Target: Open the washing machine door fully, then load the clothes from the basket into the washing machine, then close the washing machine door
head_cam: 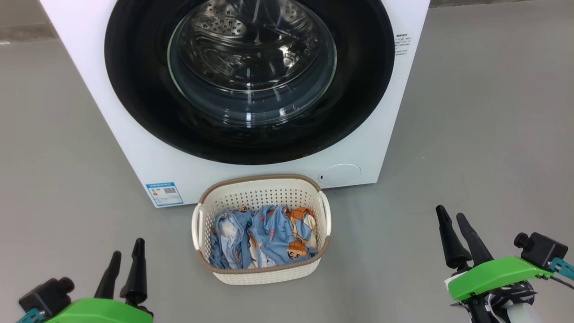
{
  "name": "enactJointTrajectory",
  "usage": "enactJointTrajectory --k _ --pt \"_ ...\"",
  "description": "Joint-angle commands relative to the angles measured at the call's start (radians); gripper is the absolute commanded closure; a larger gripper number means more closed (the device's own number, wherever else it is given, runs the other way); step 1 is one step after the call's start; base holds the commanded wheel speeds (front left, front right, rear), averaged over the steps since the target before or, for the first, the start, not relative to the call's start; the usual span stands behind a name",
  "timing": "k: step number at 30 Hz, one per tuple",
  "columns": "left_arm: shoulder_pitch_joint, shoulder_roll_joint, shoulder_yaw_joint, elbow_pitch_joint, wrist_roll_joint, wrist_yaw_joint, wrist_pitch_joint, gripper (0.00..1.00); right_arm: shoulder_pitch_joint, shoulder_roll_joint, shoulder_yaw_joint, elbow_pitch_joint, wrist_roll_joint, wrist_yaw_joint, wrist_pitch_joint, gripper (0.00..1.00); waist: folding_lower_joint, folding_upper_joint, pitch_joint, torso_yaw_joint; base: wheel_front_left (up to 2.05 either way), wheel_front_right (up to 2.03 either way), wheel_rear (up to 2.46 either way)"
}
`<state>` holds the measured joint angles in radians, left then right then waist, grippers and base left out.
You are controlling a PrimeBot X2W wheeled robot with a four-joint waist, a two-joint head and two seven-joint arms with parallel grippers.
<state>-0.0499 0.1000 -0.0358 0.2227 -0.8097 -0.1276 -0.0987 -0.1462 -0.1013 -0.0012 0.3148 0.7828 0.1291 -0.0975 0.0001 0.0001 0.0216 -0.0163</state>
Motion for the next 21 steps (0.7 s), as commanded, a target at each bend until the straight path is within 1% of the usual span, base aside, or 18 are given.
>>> enactJointTrajectory --k 1,9,19,21 --pt "-0.048 0.023 0.017 -0.034 0.042 -0.002 -0.014 0.00 -0.050 -0.015 0.020 -0.025 -0.042 0.001 -0.016 0.00 -0.0001 -0.0001 0.001 0.000 0.00 0.00 0.00" --pt "-0.047 0.030 0.013 -0.048 0.147 -0.002 -0.038 0.00 -0.060 -0.021 0.030 -0.030 -0.151 0.001 -0.040 0.00 -0.0001 -0.0001 0.004 -0.002 0.00 0.00 0.00" --pt "-0.053 0.034 0.027 -0.057 0.302 -0.002 -0.067 0.00 -0.076 -0.024 0.030 -0.035 -0.320 0.001 -0.069 0.00 -0.0001 -0.0001 0.016 -0.003 0.00 0.00 0.00" --pt "-0.054 0.034 0.028 -0.057 0.316 -0.002 -0.070 0.00 -0.077 -0.024 0.029 -0.034 -0.334 0.001 -0.072 0.00 -0.0001 -0.0001 0.016 -0.003 0.00 0.00 0.00"
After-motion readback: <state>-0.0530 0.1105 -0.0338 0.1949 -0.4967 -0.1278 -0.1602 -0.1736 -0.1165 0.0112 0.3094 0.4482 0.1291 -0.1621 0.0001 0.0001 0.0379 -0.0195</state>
